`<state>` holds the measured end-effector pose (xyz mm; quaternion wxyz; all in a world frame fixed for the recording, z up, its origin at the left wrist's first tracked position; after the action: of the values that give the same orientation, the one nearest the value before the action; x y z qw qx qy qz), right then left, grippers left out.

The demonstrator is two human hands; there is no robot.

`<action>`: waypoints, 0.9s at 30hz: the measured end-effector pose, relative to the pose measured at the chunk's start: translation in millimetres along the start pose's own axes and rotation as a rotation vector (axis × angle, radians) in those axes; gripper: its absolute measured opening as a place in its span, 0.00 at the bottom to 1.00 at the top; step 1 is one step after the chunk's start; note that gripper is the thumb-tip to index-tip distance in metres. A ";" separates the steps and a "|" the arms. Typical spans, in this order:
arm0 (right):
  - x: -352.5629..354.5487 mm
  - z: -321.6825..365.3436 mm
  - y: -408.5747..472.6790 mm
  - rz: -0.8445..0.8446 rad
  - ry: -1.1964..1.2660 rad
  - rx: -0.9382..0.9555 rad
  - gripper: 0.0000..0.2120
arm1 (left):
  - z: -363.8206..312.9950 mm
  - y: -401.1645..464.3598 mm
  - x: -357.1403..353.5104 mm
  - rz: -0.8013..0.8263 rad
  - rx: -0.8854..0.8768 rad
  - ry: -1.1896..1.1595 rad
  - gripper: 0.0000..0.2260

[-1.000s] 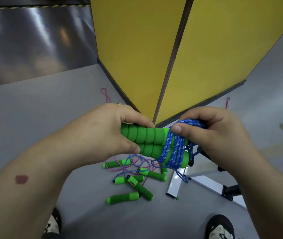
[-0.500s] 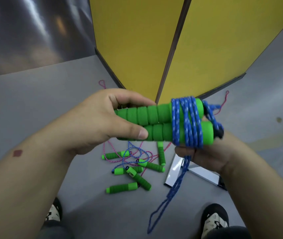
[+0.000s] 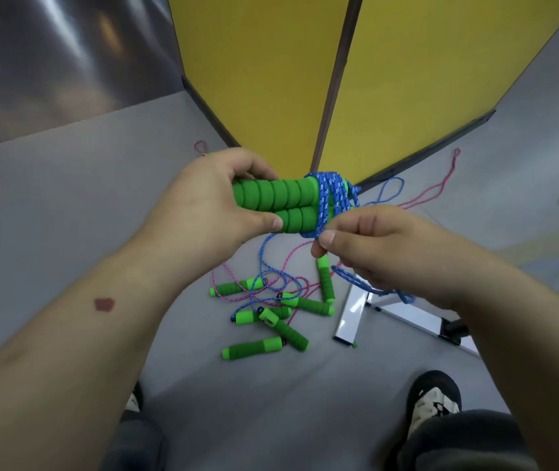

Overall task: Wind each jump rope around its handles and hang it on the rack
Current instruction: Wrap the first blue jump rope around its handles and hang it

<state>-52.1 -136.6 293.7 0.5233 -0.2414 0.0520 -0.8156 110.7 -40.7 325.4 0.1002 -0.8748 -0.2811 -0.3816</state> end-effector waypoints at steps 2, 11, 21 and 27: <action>2.0 4.1 -2.3 0.025 0.005 0.023 0.12 | -3.5 -0.9 -5.6 0.044 -0.026 0.061 0.18; 36.4 16.4 -6.6 -0.169 0.193 0.176 0.08 | -20.6 -15.4 -27.1 0.374 -0.064 -0.155 0.21; 28.1 -47.2 9.5 -0.177 0.394 -0.087 0.07 | -19.5 -10.7 -18.5 0.388 0.005 -0.954 0.20; -6.2 -19.6 7.7 -0.038 0.033 -0.072 0.18 | 12.0 0.4 -4.5 -0.023 0.152 -0.766 0.19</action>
<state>-52.5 -137.9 271.8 0.4976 -0.2475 0.0856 -0.8269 115.8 -38.2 313.9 0.0484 -0.9408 -0.3355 -0.0066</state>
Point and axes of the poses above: each hand's wrist, its own y-axis towards the middle knuckle, its own x-axis out of the back of the hand, z = x × y, the point moved 9 cm from there along y, towards the middle knuckle, and after that the axes turned 8 degrees about y, right-handed, at the moved point
